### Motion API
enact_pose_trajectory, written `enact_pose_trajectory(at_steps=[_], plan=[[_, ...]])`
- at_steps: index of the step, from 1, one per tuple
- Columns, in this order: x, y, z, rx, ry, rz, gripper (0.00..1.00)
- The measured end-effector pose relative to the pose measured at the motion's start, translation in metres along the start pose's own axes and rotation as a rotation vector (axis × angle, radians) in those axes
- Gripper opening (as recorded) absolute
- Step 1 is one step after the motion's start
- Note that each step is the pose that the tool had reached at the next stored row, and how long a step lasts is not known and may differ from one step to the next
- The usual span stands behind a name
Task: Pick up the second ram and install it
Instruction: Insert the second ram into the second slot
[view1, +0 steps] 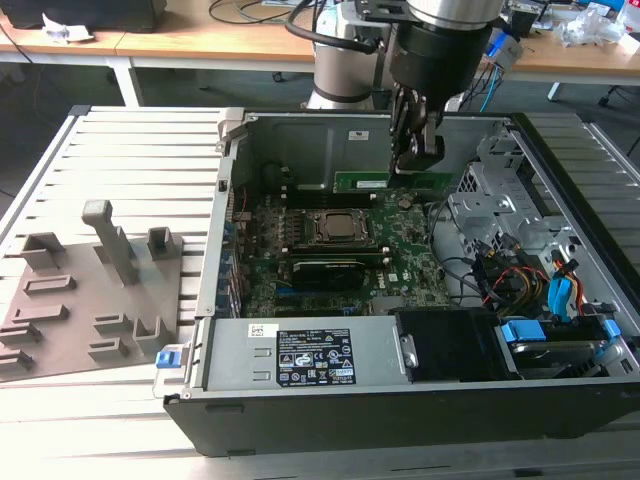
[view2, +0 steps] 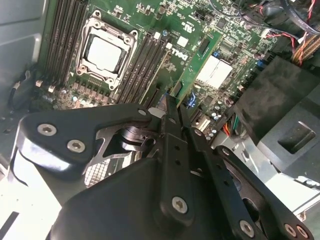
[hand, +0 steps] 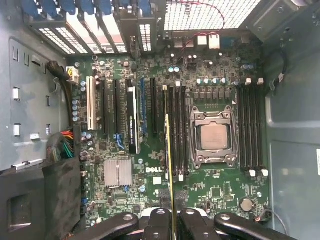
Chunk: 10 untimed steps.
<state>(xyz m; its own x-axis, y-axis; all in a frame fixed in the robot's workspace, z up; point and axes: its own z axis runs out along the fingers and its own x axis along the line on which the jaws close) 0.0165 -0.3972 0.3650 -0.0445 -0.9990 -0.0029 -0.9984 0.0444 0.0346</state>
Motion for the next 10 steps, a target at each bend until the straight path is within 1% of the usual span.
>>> enact_pose_trajectory(at_steps=[3,10], plan=[[-0.0002,0.0001,0.0044,-0.0001,0.0004,0.0,0.14],[-0.0006,0.0003,0.0112,0.0,0.0001,0.0,0.14]])
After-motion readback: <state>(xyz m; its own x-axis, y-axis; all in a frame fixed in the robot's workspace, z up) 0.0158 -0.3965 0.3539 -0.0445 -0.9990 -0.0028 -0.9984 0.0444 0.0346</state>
